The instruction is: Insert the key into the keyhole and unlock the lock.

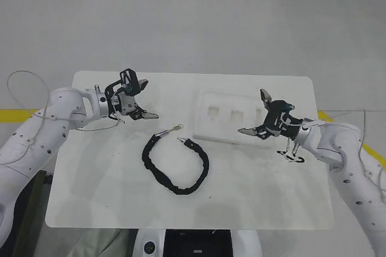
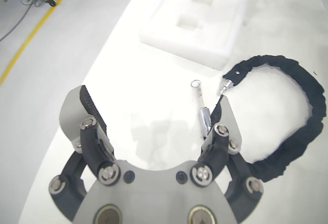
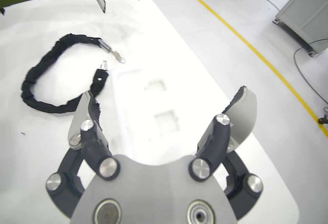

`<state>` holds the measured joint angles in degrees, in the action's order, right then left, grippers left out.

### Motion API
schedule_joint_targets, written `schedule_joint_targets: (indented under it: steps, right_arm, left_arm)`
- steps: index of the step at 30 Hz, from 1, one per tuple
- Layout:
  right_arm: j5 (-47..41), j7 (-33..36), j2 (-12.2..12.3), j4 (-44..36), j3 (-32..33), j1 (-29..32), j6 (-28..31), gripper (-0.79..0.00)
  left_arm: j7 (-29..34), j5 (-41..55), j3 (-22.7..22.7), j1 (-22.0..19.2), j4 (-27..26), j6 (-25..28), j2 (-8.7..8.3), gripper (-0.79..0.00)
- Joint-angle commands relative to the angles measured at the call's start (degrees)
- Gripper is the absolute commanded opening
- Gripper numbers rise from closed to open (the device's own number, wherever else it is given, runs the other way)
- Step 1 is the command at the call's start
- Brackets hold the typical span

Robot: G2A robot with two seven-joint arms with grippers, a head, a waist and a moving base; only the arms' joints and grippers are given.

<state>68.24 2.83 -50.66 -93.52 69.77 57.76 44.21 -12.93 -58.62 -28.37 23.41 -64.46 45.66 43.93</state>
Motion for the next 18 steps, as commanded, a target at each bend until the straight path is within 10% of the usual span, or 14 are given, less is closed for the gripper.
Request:
schedule_joint_targets:
  steps: [1,5,7,8,10,18]
  right_arm:
    - [3.3,-1.6,0.1,0.4,0.6,-0.8,-0.2,0.000]
    - [8.7,-4.4,0.4,1.7,2.5,-1.6,-1.1,0.000]
    - [10.5,-4.8,0.6,1.4,3.3,-1.6,-0.6,-0.440]
    - [11.2,-5.1,0.6,0.9,3.5,-1.6,-0.6,-0.453]
    - [13.7,-4.8,0.8,-0.7,3.6,-1.5,0.0,0.000]
    - [14.2,-4.9,1.1,-3.5,6.5,-0.2,-0.7,0.000]
  left_arm:
    - [-3.5,-2.3,-0.7,-0.3,1.5,-0.7,0.24,0.000]
    - [-8.3,-7.1,-1.6,-1.1,4.5,-2.0,0.86,0.000]
    - [-9.0,-8.8,-2.0,-1.4,5.9,-2.3,1.14,0.000]
    - [-9.4,-9.5,-2.1,-1.6,6.1,-2.3,1.27,0.000]
    - [-10.0,-10.9,-2.8,-1.9,7.0,-2.8,1.34,0.000]
    - [-11.5,-12.8,-6.0,-0.9,7.2,-3.1,0.61,0.000]
